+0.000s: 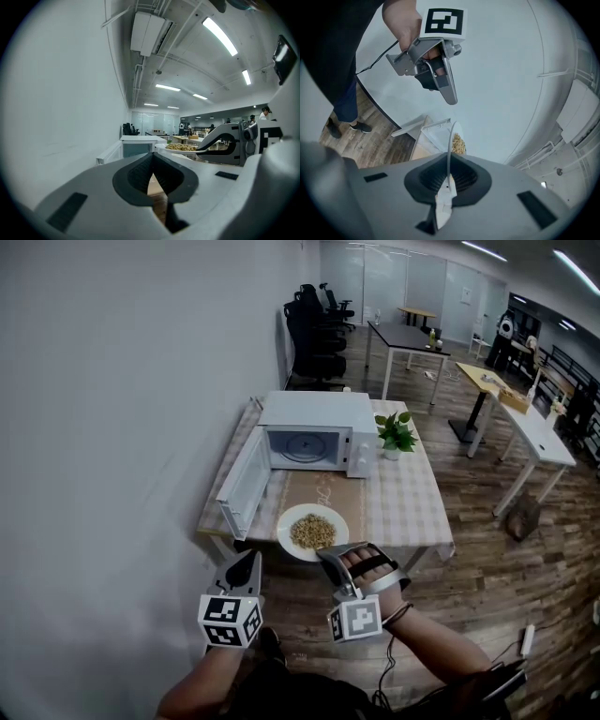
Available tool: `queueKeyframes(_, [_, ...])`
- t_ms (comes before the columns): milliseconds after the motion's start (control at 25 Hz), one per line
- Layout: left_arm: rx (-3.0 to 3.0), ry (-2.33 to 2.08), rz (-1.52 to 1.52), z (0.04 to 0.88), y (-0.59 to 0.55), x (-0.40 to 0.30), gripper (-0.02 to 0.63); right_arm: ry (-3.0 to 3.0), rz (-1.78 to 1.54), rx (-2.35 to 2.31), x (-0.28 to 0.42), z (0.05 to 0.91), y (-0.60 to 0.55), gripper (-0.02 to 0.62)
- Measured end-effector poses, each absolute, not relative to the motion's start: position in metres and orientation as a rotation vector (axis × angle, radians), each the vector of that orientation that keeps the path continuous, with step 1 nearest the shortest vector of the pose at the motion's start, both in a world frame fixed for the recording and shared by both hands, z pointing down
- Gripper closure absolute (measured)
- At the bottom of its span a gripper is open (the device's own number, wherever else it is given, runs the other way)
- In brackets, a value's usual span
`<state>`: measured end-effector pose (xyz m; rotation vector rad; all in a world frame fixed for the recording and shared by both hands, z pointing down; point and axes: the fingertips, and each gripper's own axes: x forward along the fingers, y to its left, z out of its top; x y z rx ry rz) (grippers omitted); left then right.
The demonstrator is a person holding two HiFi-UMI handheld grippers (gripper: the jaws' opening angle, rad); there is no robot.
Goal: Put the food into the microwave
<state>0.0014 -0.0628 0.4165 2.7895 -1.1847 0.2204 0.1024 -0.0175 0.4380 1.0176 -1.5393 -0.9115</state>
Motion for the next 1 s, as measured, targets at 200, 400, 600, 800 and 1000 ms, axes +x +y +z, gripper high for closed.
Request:
queueKeyframes(200, [2.811,-1.149,0.211,0.416,-0.087,0.002,0.597,-1.53,-0.914,1.019,0.099,0.436,-0.046,0.578])
queueKeyframes(400, [2.824,-1.112,0.198,0.414,-0.119,0.006,0.597,-1.516,-0.899,1.021,0.099,0.436,-0.077,0.577])
queueKeyframes(600, [2.862,-1.022,0.213,0.413,-0.147,0.02,0.597,-1.489,-0.88,1.037,0.105,0.43,-0.112,0.578])
queueKeyframes(800, [2.862,-0.977,0.189,0.415,-0.182,0.03,0.597,-1.458,-0.854,1.049,0.114,0.434,-0.146,0.578])
queueKeyframes(1000, [2.894,-0.965,0.16,0.408,-0.211,0.034,0.597,-1.434,-0.817,1.069,0.119,0.436,-0.177,0.578])
